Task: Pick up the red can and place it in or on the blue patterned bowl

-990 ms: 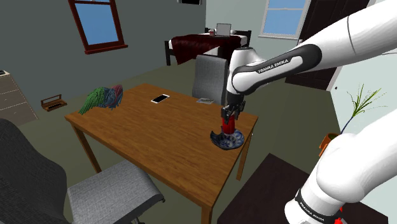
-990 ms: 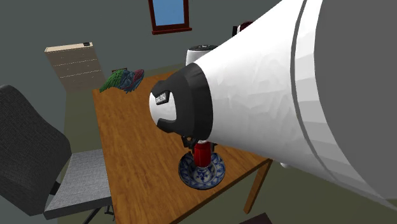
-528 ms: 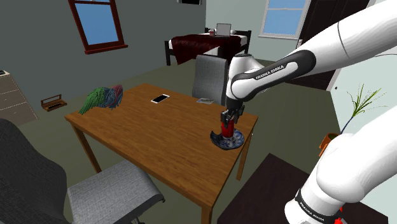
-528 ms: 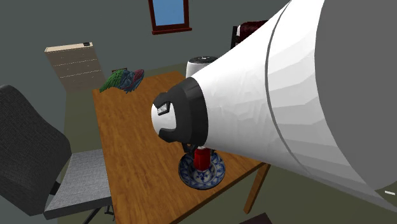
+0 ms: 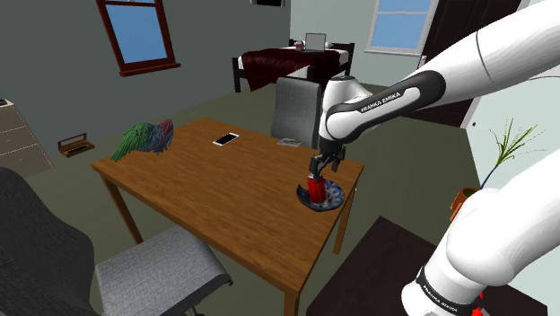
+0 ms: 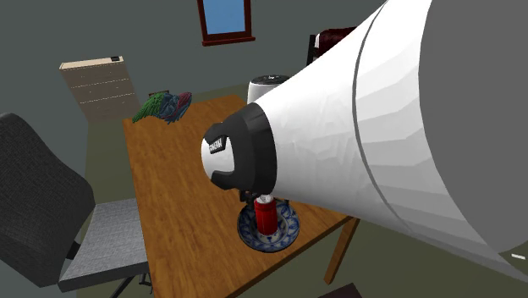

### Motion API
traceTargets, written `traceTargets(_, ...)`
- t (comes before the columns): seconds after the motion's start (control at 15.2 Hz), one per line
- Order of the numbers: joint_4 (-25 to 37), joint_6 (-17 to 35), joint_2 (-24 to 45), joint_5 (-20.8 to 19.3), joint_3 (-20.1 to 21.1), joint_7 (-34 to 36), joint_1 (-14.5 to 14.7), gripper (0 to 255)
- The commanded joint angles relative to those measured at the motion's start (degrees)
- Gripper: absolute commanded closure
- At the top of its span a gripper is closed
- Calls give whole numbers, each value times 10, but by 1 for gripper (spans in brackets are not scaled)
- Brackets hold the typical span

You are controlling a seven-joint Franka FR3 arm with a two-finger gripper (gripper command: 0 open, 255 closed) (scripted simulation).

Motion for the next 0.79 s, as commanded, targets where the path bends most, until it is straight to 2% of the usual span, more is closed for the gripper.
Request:
traceTargets(0.0,0,0,0,0,0,0,0,0)
traceTargets(0.07,0,0,0,0,0,0,0,0)
traceTargets(0.33,42,-82,-40,1,3,0,1,0)
traceTargets(0.73,42,-82,-40,1,3,0,1,0)
